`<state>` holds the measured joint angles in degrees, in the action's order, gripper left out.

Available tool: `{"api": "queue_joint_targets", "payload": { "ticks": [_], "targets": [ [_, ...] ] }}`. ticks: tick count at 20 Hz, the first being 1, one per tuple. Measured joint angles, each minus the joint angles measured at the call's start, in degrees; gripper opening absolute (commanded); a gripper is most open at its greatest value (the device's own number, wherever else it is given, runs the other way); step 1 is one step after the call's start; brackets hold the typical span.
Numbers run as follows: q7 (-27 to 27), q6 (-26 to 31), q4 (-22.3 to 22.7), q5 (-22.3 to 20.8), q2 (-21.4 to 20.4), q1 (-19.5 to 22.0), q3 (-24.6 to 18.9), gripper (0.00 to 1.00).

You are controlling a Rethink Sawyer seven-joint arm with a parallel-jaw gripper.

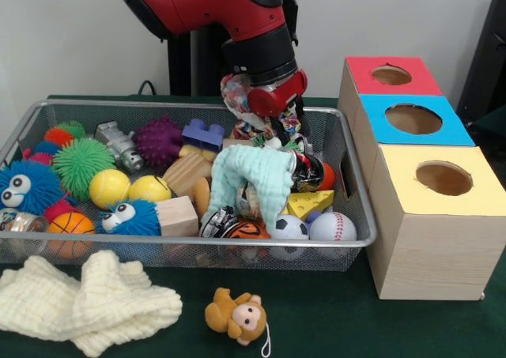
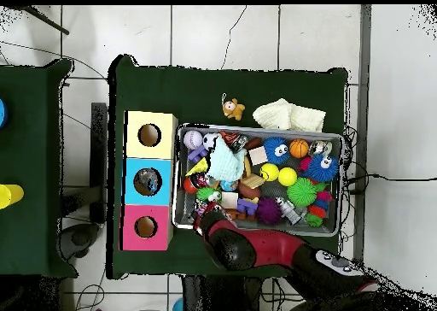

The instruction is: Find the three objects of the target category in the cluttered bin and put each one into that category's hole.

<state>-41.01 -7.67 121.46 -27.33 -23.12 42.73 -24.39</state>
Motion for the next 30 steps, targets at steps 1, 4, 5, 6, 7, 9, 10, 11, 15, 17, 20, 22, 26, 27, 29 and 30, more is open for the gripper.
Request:
{"api": "queue_joint_targets", "payload": {
  "ticks": [1, 4, 5, 6, 7, 9, 10, 11, 15, 17, 20, 22, 26, 27, 29, 30],
  "targets": [
    [0.0, 0.22, 0.0, -0.33, 0.0, 0.25, -0.14, 1.0],
    [0.0, 0.91, -0.08, -1.33, 0.0, 0.99, -0.55, 1.0],
    [0.0, 1.14, -0.12, -1.64, 0.0, 1.19, -0.64, 1.0],
    [0.0, 1.38, -0.17, -1.95, 0.0, 1.38, -0.74, 1.0],
    [0.0, 1.65, -0.22, -2.28, 0.0, 1.53, -0.84, 1.0],
    [0.0, 2.12, -0.41, -3.06, -0.01, 1.72, -1.13, 1.0],
    [0.0, 2.32, -0.49, -3.29, 0.0, 1.78, -1.22, 1.0],
    [0.0, 2.53, -0.56, -3.52, 0.0, 1.85, -1.31, 1.0],
    [0.0, 3.27, -0.8, -3.74, -0.03, 1.9, -1.63, 1.0],
    [0.0, 4.24, -0.86, -3.72, 0.0, 2.55, -2.3, 1.0],
    [0.0, 6.3, -0.94, -3.62, 0.27, 4.34, -3.75, 1.0],
    [0.01, 8.49, -0.99, -3.47, 0.74, 6.63, -5.32, 1.0],
    [0.01, 10.46, -0.98, -3.47, 2.54, 12.02, -9.12, 1.0],
    [0.01, 10.43, -0.96, -3.46, 3.32, 13.91, -10.4, 1.0],
    [0.01, 10.37, -0.91, -3.45, 4.89, 17.68, -12.96, 1.0],
    [0.01, 10.14, -0.92, -3.45, 5.37, 18.8, -13.71, 1.0]
  ]
}}
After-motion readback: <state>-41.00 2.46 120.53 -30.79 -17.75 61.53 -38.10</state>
